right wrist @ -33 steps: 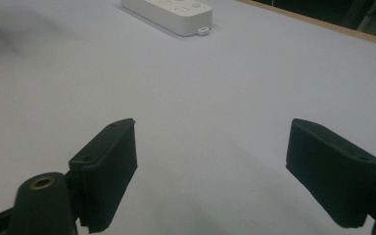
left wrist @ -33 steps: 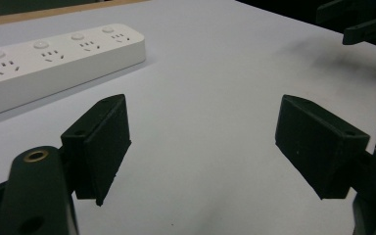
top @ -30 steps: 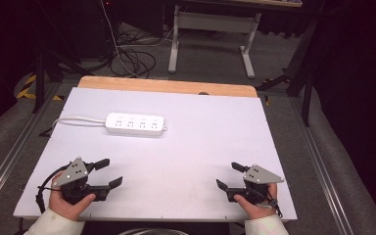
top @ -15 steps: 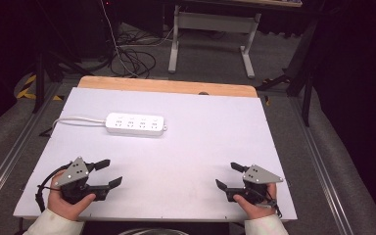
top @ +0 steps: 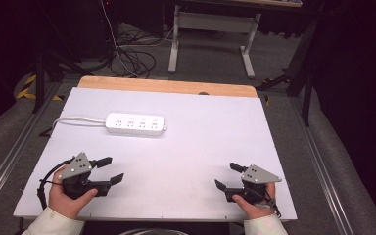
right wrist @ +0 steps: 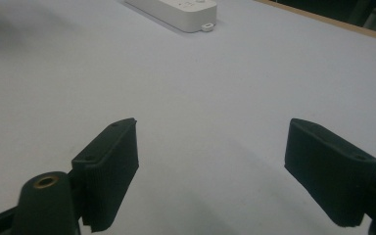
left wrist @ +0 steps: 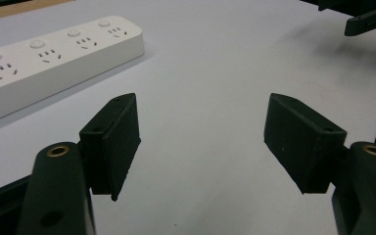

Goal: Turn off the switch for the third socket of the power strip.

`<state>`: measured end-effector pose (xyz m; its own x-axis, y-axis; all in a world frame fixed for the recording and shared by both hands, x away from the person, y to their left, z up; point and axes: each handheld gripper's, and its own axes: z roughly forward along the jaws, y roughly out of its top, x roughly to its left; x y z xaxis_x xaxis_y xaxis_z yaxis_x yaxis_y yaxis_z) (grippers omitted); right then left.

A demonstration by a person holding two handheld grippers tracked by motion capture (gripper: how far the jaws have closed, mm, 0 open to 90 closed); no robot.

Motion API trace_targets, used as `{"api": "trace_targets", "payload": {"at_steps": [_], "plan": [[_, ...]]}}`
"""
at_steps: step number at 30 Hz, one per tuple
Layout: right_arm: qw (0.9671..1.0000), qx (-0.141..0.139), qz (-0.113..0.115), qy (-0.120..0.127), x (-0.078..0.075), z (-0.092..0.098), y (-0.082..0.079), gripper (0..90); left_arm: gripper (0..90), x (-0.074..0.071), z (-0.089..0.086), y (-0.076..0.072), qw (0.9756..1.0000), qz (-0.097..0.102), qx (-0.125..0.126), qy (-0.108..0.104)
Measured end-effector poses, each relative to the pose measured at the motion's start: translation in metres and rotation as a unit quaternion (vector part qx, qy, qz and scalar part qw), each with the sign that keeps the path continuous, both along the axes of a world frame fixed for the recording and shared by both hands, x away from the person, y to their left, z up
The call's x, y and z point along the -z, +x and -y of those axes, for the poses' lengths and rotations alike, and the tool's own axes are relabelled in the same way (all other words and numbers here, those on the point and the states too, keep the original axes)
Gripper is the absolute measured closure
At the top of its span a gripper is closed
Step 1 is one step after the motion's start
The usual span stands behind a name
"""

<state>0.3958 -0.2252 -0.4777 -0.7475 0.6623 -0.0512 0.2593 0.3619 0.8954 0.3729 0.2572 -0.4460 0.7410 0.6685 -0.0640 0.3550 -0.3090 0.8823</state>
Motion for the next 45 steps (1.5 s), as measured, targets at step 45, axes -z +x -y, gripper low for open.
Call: {"api": "trace_targets", "payload": {"at_steps": [45], "plan": [[0.9999,-0.01,-0.01,0.003,0.003,-0.001,0.002,21.2,48.5,-0.069,0.028,0.07,0.9997,0.005,0.006,0.023]]}}
